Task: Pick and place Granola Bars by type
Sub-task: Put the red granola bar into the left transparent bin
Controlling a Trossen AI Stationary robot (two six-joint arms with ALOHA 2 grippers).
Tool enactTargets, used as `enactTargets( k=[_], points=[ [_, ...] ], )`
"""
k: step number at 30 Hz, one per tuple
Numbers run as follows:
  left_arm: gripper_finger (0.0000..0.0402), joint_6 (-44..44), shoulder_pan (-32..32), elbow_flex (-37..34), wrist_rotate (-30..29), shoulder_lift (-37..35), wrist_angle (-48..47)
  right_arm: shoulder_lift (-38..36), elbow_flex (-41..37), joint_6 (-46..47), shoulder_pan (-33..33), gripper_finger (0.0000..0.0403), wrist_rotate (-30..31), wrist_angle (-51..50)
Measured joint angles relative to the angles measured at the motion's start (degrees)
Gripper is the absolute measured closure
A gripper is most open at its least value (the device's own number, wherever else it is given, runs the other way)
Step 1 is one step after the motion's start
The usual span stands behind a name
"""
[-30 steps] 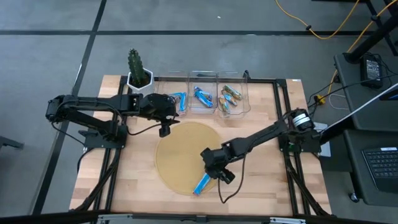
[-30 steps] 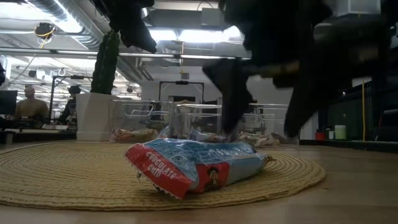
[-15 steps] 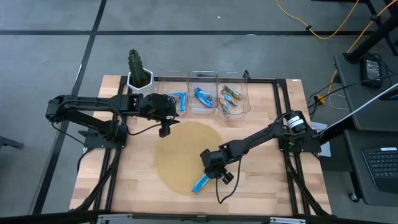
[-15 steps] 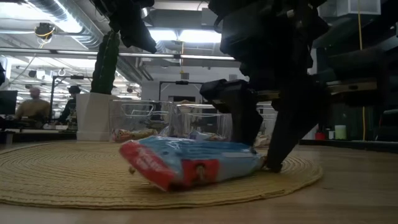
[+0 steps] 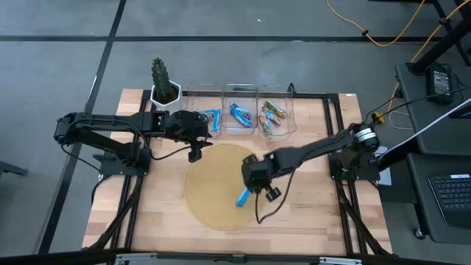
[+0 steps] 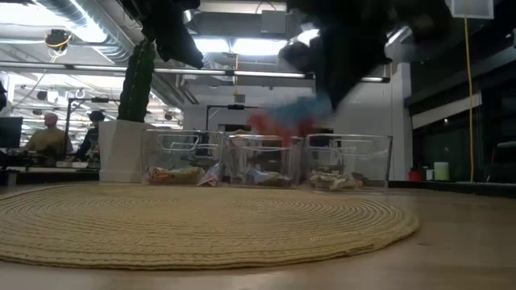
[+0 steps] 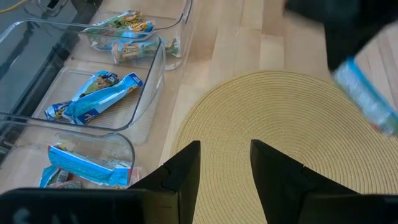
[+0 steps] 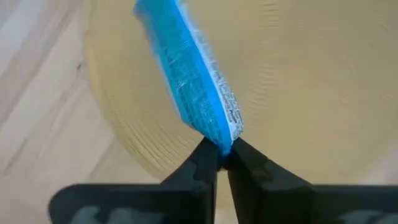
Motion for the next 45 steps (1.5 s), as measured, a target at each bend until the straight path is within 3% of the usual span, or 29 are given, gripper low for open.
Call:
enactTargets(
  k=[7,14,18,26,36,45],
  points=[
    [0.0270,0.0,-0.6,0.0,0.0,0.0,0.0,-8.6,8.9,12.8,-3.5,0.0386,6.5,-14.6],
    [0.0270,0.4,-2.3,0.0,0.2,0.0,4.3,-16.9,9.5,29.2,-6.5,0.0383,15.1,-20.9],
    [0.0270,2.4,-3.8,0.0,1.4,0.0,10.8,-19.0,9.5,33.0,-7.8,0.0386,17.2,-20.6],
    [0.0239,2.8,-5.1,0.0,1.6,0.0,22.2,-19.3,9.4,30.6,-8.9,0.0384,18.1,-17.0],
    [0.0167,-0.5,-5.1,0.0,-1.1,0.0,25.8,-19.3,9.4,24.5,-11.2,0.0385,18.1,-6.3],
    [0.0162,-1.0,-5.1,0.0,-5.5,1.6,31.2,-19.3,9.4,20.3,-12.3,0.0385,18.1,-2.5]
  ],
)
